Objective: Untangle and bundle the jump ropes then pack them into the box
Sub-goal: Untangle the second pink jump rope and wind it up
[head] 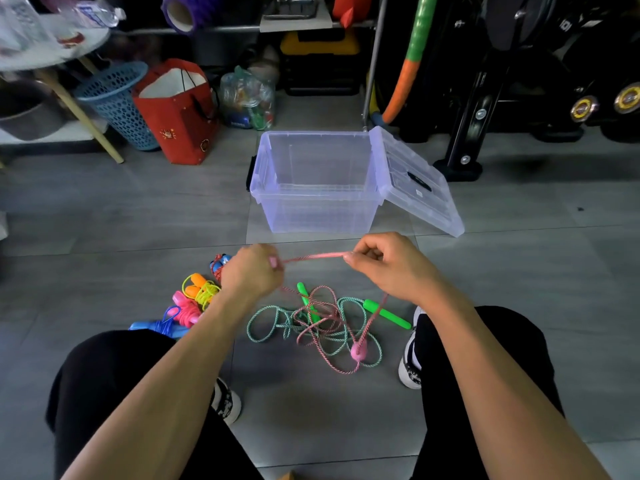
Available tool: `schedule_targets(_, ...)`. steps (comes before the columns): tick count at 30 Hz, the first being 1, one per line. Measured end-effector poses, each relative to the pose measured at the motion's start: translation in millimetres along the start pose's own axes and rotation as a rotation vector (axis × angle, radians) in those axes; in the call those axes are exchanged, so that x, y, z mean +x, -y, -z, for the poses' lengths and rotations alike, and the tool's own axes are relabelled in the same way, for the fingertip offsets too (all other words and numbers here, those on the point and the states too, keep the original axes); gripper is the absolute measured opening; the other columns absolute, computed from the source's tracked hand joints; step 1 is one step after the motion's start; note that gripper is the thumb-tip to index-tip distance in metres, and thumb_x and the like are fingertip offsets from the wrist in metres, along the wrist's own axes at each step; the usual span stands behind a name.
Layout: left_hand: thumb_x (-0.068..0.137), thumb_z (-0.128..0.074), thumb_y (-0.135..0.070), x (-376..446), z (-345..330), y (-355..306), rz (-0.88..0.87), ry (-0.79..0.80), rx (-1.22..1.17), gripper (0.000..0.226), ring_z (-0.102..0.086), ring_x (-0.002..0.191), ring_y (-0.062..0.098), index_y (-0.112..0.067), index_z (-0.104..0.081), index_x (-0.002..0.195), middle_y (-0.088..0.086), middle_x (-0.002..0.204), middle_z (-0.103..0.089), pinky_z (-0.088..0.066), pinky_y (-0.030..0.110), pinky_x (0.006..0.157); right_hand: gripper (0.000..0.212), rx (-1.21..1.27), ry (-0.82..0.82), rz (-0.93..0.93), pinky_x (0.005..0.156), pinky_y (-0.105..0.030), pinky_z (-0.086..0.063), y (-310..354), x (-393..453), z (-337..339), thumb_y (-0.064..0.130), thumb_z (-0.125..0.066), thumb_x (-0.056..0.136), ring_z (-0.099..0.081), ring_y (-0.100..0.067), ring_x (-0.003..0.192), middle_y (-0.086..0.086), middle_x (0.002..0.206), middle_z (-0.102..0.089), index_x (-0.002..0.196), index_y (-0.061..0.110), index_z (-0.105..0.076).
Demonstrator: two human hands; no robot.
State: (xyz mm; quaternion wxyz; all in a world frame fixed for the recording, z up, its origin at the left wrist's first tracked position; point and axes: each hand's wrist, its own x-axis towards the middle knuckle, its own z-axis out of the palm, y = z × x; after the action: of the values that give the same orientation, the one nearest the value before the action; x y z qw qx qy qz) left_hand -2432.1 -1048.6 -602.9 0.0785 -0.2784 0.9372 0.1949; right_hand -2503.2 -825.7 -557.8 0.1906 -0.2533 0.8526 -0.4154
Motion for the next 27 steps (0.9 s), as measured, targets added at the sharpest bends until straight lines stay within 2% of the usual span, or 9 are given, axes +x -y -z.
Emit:
schedule_targets(3,0.084,-0.06,-0.022,1,-4,6,-0.018,0.172,0.089,0.022,-0.061,0.091,0.025,-0.03,-0.067,0.104,0.003,0.109,-0.069,-0.051,0.032,0.079,0.024,0.012,-0.022,0.0,0.056,-0.027,-0.038,-3,-1,4,0.036,-0.065,0.089,-0.043,-0.005,0.051,0.011,0.055,-0.051,0.07,0.02,-0.063)
schedule_targets(6,0.083,-0.067,-0.039,-11,-5,-13,-0.341,0.129,-0.122,0.054,-0.061,0.113,0.019,-0.038,-0.052,0.134,-0.009,0.128,-0.064,-0.049,0.037,0.095,0.025,-0.001,-0.004,0.009,0.055,-0.026,-0.04,-3,0,3,0.036,-0.064,0.089,-0.045,-0.005,0.052,0.01,0.055,-0.052,0.069,0.022,-0.062)
schedule_targets(10,0.081,-0.055,-0.052,-32,-3,-40,-0.581,-0.049,-0.262,0.028,-0.063,0.081,0.019,-0.032,-0.067,0.098,-0.01,0.088,-0.071,-0.053,0.035,0.071,0.024,-0.037,0.054,0.022,0.053,-0.026,-0.035,5,3,-5,0.033,-0.063,0.091,-0.042,-0.01,0.053,0.0,0.06,-0.052,0.073,0.017,-0.062)
schedule_targets(15,0.084,-0.069,-0.041,-15,8,-22,-0.179,-0.178,-0.344,0.02,-0.057,0.062,0.024,-0.022,-0.069,0.078,-0.003,0.063,-0.063,-0.044,0.026,0.058,0.024,-0.011,0.036,0.011,0.052,-0.035,-0.04,5,2,-6,0.035,-0.061,0.091,-0.052,-0.02,0.052,-0.012,0.065,-0.054,0.075,0.018,-0.062)
schedule_targets(17,0.082,-0.071,-0.031,-1,18,-6,0.034,-0.217,-0.496,0.021,-0.058,0.069,0.031,-0.016,-0.065,0.069,0.003,0.062,-0.06,-0.042,0.026,0.059,0.025,0.027,0.014,-0.008,0.05,-0.032,-0.038,2,1,-2,0.036,-0.06,0.092,-0.05,-0.016,0.047,-0.011,0.064,-0.049,0.075,0.018,-0.06)
schedule_targets(19,0.082,-0.069,-0.025,5,24,5,0.102,-0.172,-0.422,0.018,-0.062,0.079,0.033,-0.017,-0.062,0.067,0.003,0.066,-0.061,-0.043,0.027,0.063,0.026,0.052,-0.008,-0.017,0.051,-0.026,-0.034,1,1,1,0.035,-0.059,0.093,-0.045,-0.008,0.044,-0.001,0.061,-0.046,0.074,0.019,-0.059)
schedule_targets(21,0.08,-0.071,-0.027,-1,27,0,0.001,-0.061,-0.319,0.012,-0.066,0.09,0.026,-0.027,-0.069,0.092,-0.001,0.09,-0.07,-0.051,0.03,0.074,0.024,0.016,-0.02,0.017,0.057,-0.03,-0.036,-1,3,2,0.034,-0.059,0.093,-0.043,-0.007,0.052,0.003,0.059,-0.05,0.074,0.019,-0.06)
schedule_targets(24,0.078,-0.077,-0.038,-21,24,-22,-0.328,0.035,-0.255,0.059,-0.062,0.105,0.015,-0.038,-0.053,0.132,-0.009,0.122,-0.064,-0.049,0.03,0.094,0.023,-0.006,0.025,0.03,0.058,-0.034,-0.04,1,4,-2,0.032,-0.061,0.092,-0.048,-0.014,0.057,0.0,0.061,-0.057,0.074,0.019,-0.063)
schedule_targets(27,0.082,-0.068,-0.043,-34,14,-40,-0.516,0.012,-0.24,0.023,-0.064,0.089,0.016,-0.037,-0.068,0.104,-0.012,0.097,-0.072,-0.054,0.035,0.081,0.022,-0.021,0.063,0.015,0.049,-0.021,-0.031,6,4,-7,0.03,-0.062,0.093,-0.046,-0.005,0.044,0.011,0.05,-0.05,0.074,0.02,-0.063)
